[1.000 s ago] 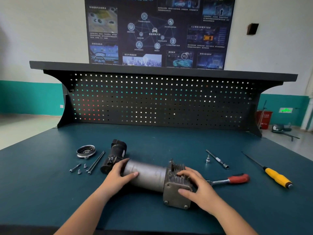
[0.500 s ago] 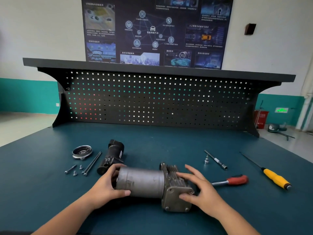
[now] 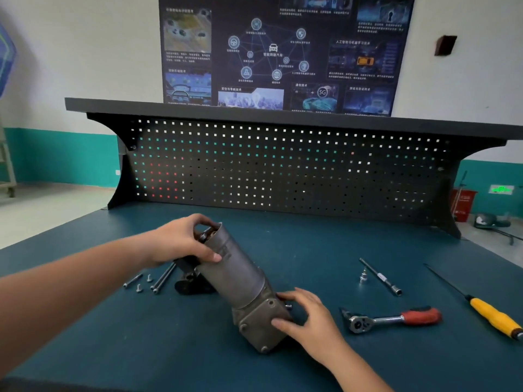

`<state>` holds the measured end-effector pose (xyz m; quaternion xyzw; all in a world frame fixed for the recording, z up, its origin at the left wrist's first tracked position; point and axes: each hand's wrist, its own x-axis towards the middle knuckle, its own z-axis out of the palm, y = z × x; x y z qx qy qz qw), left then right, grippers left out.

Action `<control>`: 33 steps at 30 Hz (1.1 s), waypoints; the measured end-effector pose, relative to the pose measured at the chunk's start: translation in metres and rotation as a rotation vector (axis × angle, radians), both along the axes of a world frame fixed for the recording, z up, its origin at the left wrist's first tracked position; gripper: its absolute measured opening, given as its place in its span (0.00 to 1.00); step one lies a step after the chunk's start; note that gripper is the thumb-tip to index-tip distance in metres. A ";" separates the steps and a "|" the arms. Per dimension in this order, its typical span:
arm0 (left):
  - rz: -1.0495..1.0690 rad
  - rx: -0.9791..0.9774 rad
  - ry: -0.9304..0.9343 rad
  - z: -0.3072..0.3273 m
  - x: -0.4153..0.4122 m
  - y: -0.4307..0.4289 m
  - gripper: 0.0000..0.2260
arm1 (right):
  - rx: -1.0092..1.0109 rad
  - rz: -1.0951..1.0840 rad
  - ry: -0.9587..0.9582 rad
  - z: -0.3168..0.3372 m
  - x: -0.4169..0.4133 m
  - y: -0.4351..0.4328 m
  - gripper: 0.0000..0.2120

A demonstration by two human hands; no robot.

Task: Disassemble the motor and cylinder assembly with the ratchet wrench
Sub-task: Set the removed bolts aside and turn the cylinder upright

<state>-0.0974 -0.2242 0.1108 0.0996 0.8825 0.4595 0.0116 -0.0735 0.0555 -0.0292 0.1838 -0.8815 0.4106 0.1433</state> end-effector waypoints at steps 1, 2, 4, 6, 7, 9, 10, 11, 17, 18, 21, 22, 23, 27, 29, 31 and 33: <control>-0.004 -0.017 -0.017 0.005 -0.003 0.002 0.32 | -0.010 -0.008 0.003 -0.001 0.000 -0.001 0.20; -0.003 -0.037 -0.021 0.008 -0.006 0.005 0.34 | -0.020 -0.014 0.000 -0.003 0.000 -0.002 0.20; -0.002 -0.095 -0.004 0.015 -0.009 0.014 0.42 | -0.037 -0.025 -0.018 -0.004 0.002 0.000 0.19; -0.001 -0.168 0.027 0.023 -0.013 0.027 0.46 | -0.048 -0.042 -0.067 -0.005 0.003 0.003 0.19; -0.006 -0.192 0.038 0.027 -0.016 0.034 0.47 | -0.052 -0.052 -0.086 -0.005 0.004 0.005 0.19; -0.028 -0.211 0.032 0.035 -0.021 0.048 0.48 | -0.064 -0.076 -0.098 -0.007 0.007 0.005 0.19; -0.045 -0.219 0.013 0.039 -0.023 0.053 0.48 | -0.065 -0.086 -0.094 -0.008 0.008 0.004 0.19; -0.067 -0.233 -0.009 0.043 -0.024 0.057 0.46 | -0.061 -0.095 -0.085 -0.009 0.008 0.003 0.19; -0.151 -0.089 -0.058 0.049 -0.029 0.053 0.41 | -0.049 -0.057 -0.101 -0.010 0.008 0.001 0.36; -0.157 0.016 -0.060 0.045 -0.029 0.047 0.41 | -0.057 -0.036 -0.125 -0.010 0.007 0.000 0.37; -0.172 0.465 -0.046 0.020 -0.028 0.034 0.39 | -0.070 -0.008 -0.128 -0.011 0.005 0.000 0.36; -0.167 0.607 -0.020 0.006 -0.028 0.032 0.40 | -0.070 -0.008 -0.124 -0.011 0.005 0.000 0.36; -0.158 0.729 0.010 -0.009 -0.027 0.034 0.43 | -0.079 -0.009 -0.128 -0.012 0.005 0.000 0.36; -0.112 0.902 0.142 -0.071 -0.012 0.080 0.32 | -0.101 -0.014 -0.159 -0.012 0.004 0.004 0.33; -0.053 0.873 0.191 -0.084 -0.004 0.107 0.33 | -0.077 -0.038 -0.158 -0.012 0.003 0.007 0.35; 0.066 0.734 0.299 -0.084 -0.003 0.124 0.38 | -0.058 -0.055 -0.181 -0.011 0.003 0.009 0.38; 0.149 0.619 0.364 -0.079 -0.004 0.129 0.39 | -0.048 -0.058 -0.195 -0.011 0.002 0.010 0.38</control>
